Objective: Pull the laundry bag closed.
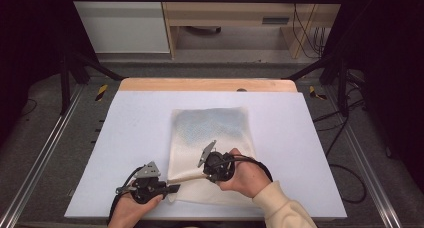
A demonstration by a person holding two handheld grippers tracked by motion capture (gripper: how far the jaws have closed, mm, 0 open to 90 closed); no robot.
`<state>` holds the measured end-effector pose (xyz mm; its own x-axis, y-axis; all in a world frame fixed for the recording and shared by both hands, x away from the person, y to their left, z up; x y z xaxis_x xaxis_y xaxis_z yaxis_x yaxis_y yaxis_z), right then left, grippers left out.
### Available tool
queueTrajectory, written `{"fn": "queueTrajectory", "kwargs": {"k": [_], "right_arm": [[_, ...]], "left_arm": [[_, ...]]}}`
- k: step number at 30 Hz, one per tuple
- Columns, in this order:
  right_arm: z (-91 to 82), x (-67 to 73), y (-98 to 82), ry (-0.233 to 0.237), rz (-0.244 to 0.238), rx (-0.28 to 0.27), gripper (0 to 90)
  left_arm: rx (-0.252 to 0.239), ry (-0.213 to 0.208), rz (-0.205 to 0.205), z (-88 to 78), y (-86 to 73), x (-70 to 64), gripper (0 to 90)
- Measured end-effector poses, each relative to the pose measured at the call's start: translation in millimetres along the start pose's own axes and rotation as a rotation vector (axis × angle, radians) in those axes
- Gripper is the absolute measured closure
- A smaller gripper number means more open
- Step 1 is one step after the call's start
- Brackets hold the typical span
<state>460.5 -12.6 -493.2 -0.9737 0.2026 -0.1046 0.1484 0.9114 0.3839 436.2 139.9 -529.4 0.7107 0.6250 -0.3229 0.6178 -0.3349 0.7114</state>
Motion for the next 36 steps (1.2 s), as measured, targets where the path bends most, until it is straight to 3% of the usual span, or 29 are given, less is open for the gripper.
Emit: {"fn": "queueTrajectory", "kwargs": {"k": [29,36], "right_arm": [[-4.3,-3.1,-7.3,-0.029,0.024,-0.007,82.2],[-4.4,-4.6,-19.1,-0.028,0.032,-0.016,82.3]], "left_arm": [[-0.008,-0.001,0.013,1.6,4.6,-3.2,82.4],[-0.002,0.000,0.024,3.0,6.2,-3.2,82.4]]}}
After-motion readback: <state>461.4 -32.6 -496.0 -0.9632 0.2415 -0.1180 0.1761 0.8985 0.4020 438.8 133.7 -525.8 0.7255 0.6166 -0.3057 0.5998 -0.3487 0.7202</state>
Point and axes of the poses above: each handheld gripper's, and its own axes: z roughly forward along the jaws, y roughly out of its top, x roughly to its left, the point moved 9 cm from there along z, roughly forward along the jaws, and after that the axes turned 7 degrees about -z, right-handed, at the moved point
